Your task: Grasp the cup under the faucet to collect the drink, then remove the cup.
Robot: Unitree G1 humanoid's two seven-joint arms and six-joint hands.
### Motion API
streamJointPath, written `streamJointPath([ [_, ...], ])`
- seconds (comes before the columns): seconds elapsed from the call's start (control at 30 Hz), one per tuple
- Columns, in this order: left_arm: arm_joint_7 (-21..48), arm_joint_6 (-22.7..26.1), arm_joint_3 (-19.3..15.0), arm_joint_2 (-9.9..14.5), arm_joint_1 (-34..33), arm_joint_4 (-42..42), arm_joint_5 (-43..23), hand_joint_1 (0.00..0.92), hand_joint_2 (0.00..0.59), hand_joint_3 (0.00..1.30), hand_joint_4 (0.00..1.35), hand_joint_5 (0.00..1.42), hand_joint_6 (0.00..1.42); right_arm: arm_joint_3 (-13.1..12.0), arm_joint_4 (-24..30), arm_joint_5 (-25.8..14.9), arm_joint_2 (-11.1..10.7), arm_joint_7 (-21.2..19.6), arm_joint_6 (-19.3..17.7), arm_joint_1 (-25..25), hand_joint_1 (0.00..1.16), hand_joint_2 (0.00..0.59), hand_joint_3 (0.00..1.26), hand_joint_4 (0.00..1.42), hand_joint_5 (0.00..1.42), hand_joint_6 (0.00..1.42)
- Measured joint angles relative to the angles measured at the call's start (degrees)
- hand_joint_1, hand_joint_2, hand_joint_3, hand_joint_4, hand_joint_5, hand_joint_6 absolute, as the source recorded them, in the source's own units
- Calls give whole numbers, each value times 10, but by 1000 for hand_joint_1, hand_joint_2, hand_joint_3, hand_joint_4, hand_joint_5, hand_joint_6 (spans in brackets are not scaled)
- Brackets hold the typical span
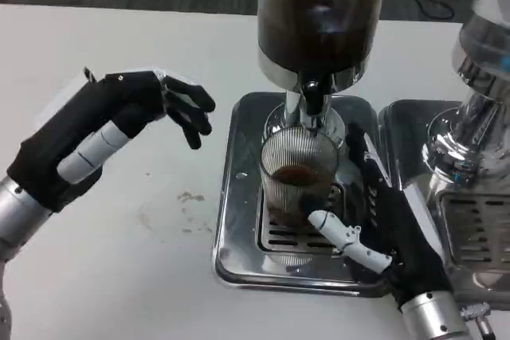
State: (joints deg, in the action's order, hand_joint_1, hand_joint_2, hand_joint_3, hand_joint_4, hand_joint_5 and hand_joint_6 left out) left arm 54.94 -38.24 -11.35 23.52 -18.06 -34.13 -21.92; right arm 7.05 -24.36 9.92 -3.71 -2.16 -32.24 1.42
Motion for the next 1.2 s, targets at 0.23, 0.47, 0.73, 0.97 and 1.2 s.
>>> streamJointPath([
  [0.23,-10,-8,-11,7,27,-12,8,131,124,590,621,695,453,3,-2,19,-12,-3,-1,1,682,187,0,0,0,0],
  [0.47,-19,-13,-13,12,45,-14,22,143,123,590,620,686,422,7,-14,26,-9,-8,0,-5,684,185,0,0,0,0],
  [0.73,-31,-17,-16,21,59,-21,24,149,127,593,620,692,417,10,-43,36,6,-24,-2,-28,642,198,0,0,0,0],
  [0.97,-34,-17,-16,29,71,-21,25,151,128,596,620,697,411,15,-67,48,11,-40,-7,-46,633,199,0,0,0,0],
  [1.2,-40,-18,-17,36,78,-21,25,164,131,596,620,703,397,23,-88,56,10,-47,-10,-61,631,199,0,0,0,0],
])
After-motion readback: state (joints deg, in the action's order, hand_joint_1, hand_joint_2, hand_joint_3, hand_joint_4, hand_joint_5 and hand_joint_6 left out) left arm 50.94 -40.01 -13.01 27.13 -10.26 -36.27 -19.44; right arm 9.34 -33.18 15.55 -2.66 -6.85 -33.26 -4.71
